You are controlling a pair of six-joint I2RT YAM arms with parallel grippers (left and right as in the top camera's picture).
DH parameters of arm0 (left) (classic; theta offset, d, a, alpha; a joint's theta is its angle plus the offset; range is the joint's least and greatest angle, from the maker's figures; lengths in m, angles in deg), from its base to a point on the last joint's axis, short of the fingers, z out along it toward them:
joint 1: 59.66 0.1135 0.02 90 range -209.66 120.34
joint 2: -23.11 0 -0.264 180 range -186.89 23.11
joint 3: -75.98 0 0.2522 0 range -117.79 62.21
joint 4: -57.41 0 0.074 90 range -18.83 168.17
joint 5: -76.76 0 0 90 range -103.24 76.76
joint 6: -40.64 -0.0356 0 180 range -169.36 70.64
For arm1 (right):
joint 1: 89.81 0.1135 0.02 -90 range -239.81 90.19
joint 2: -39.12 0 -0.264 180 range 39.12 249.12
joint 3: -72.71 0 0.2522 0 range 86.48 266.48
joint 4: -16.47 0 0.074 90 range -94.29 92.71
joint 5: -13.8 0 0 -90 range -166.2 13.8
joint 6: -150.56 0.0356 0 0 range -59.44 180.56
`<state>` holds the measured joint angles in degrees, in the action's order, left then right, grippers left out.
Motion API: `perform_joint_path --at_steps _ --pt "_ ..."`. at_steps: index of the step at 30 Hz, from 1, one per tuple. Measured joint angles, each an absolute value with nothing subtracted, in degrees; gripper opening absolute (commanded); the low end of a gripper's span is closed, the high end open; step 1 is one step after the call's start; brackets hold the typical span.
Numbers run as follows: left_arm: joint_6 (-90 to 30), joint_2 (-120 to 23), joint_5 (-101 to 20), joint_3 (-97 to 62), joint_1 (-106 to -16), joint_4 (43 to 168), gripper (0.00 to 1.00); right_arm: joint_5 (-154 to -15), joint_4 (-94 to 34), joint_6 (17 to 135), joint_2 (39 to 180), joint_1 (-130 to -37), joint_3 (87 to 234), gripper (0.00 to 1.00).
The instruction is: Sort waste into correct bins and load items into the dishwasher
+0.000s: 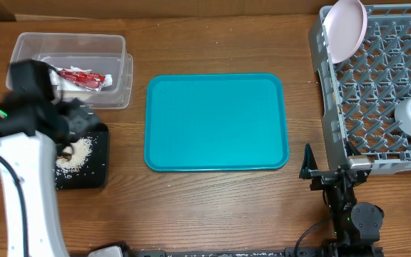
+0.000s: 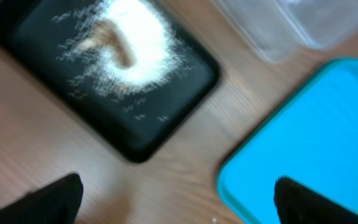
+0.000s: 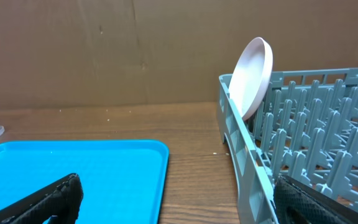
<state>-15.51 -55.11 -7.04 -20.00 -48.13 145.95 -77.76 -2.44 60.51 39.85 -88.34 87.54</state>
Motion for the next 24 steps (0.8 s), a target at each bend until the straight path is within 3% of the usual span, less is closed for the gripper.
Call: perform_joint_path --at_steps 5,12,18,24 --pt "-19.73 -43.15 -8.2 -1.79 -54.91 126.74 1.0 -77.74 -2.44 60.55 39.85 -88.34 87.54 1.0" --pt "-26.31 -26.6 -13.99 24.24 -57.71 96.56 1.0 -77.67 -2.46 60.55 39.85 -88.34 87.54 1.0" --pt "-28.39 -15.92 -16.35 42.53 -57.71 82.39 1.0 -77.67 -2.42 60.55 39.85 -88.31 87.54 1.0" --pt "-28.61 -9.49 -16.68 51.45 -57.71 77.23 1.0 -77.67 -2.48 60.53 39.85 -88.34 87.54 1.0"
